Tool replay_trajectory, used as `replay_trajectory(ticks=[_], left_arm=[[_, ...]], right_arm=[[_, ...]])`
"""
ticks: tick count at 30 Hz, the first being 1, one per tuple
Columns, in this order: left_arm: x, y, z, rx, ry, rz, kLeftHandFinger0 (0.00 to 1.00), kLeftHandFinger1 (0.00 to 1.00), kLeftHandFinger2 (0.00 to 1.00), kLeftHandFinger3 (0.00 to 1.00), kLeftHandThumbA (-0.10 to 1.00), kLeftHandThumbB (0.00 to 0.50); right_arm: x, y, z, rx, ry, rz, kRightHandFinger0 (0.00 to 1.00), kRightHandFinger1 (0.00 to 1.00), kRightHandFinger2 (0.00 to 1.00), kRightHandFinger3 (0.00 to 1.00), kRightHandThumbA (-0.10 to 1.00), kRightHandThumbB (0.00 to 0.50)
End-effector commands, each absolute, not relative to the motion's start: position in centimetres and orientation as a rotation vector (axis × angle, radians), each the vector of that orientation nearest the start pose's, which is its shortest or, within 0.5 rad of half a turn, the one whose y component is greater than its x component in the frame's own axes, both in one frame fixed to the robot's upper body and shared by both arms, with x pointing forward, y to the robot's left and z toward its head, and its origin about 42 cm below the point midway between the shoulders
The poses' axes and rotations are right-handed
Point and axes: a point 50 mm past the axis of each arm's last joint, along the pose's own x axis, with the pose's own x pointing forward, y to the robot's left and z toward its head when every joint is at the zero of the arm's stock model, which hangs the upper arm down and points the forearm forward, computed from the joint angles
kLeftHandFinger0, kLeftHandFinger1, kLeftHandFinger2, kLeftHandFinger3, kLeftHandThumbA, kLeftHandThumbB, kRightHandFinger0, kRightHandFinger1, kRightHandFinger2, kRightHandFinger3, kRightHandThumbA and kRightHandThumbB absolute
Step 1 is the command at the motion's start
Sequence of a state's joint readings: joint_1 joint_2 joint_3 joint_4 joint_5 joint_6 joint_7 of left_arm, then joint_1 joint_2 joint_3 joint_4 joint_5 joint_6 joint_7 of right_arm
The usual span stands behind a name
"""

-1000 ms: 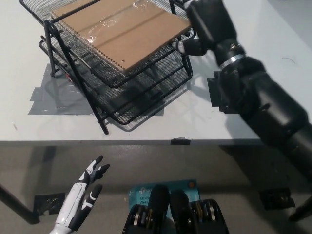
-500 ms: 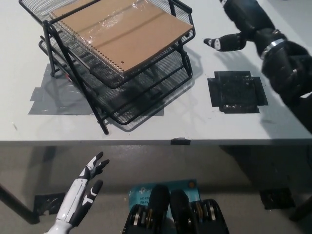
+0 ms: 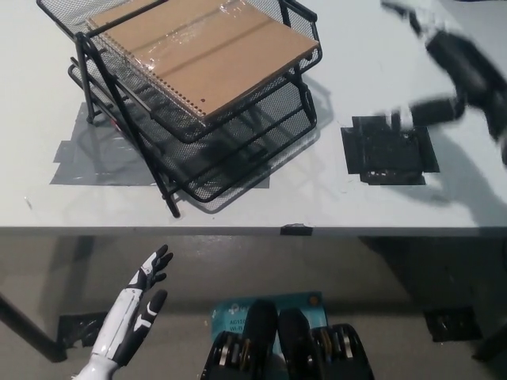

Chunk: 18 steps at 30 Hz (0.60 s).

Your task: A person hands a notebook to the robot and the robot grabs it with its right hand and places it in the file tray kept in the centre of the desk infront of it.

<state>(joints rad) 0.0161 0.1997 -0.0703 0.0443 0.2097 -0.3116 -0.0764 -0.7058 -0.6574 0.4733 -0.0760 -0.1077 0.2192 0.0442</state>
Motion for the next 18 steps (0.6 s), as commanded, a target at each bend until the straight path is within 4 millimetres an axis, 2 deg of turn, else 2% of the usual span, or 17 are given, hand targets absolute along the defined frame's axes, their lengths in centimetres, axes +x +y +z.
replay_trajectory(ticks=[1,4,7,8,9,10,11,12,13,15,16,18], left_arm=[[27.5,24.6,11.0,0.374,-0.305,-0.200,0.99,1.00,1.00,1.00,1.00,0.345],[27.2,24.6,10.7,0.368,-0.297,-0.201,1.00,1.00,1.00,1.00,1.00,0.345],[26.6,24.6,10.2,0.353,-0.298,-0.197,0.99,1.00,1.00,1.00,1.00,0.369],[26.4,24.7,10.1,0.357,-0.300,-0.198,1.00,1.00,1.00,1.00,1.00,0.369],[26.4,24.7,10.0,0.358,-0.301,-0.198,1.00,1.00,1.00,1.00,1.00,0.373],[26.2,24.9,9.9,0.354,-0.303,-0.199,1.00,1.00,1.00,1.00,1.00,0.365],[26.1,24.9,9.8,0.352,-0.303,-0.199,1.00,1.00,1.00,1.00,1.00,0.365],[26.1,24.9,9.7,0.347,-0.301,-0.196,1.00,1.00,1.00,1.00,1.00,0.378],[26.1,25.0,9.7,0.343,-0.300,-0.194,1.00,1.00,1.00,1.00,1.00,0.379],[25.9,25.0,9.5,0.325,-0.297,-0.181,1.00,1.00,1.00,1.00,1.00,0.382],[25.9,25.0,9.5,0.324,-0.296,-0.180,1.00,1.00,1.00,1.00,1.00,0.383],[25.7,25.0,9.4,0.325,-0.296,-0.174,1.00,1.00,1.00,1.00,1.00,0.383]], right_arm=[[19.6,-25.6,38.9,-0.364,-1.166,0.342,1.00,1.00,1.00,1.00,1.00,0.443],[18.9,-25.1,36.9,-0.315,-1.115,0.328,1.00,1.00,1.00,1.00,1.00,0.437],[17.8,-23.6,33.2,-0.092,-0.913,0.304,1.00,1.00,1.00,1.00,1.00,0.490],[17.6,-23.0,31.5,-0.010,-0.827,0.273,1.00,1.00,1.00,1.00,1.00,0.469],[17.8,-22.8,30.5,0.003,-0.792,0.252,1.00,1.00,1.00,1.00,1.00,0.453],[18.2,-22.5,28.6,0.019,-0.723,0.233,1.00,1.00,1.00,1.00,1.00,0.446],[18.3,-22.5,28.0,0.025,-0.700,0.230,1.00,1.00,1.00,1.00,1.00,0.445],[18.7,-22.3,26.9,0.066,-0.658,0.247,1.00,1.00,1.00,1.00,1.00,0.392],[19.0,-22.1,26.0,0.098,-0.628,0.258,1.00,1.00,1.00,1.00,1.00,0.386],[20.1,-21.4,22.6,0.147,-0.502,0.248,1.00,1.00,1.00,1.00,1.00,0.386],[20.2,-21.4,22.3,0.150,-0.495,0.247,1.00,1.00,1.00,1.00,1.00,0.386],[21.5,-20.4,18.5,0.241,-0.365,0.203,1.00,1.00,1.00,1.00,1.00,0.388]])
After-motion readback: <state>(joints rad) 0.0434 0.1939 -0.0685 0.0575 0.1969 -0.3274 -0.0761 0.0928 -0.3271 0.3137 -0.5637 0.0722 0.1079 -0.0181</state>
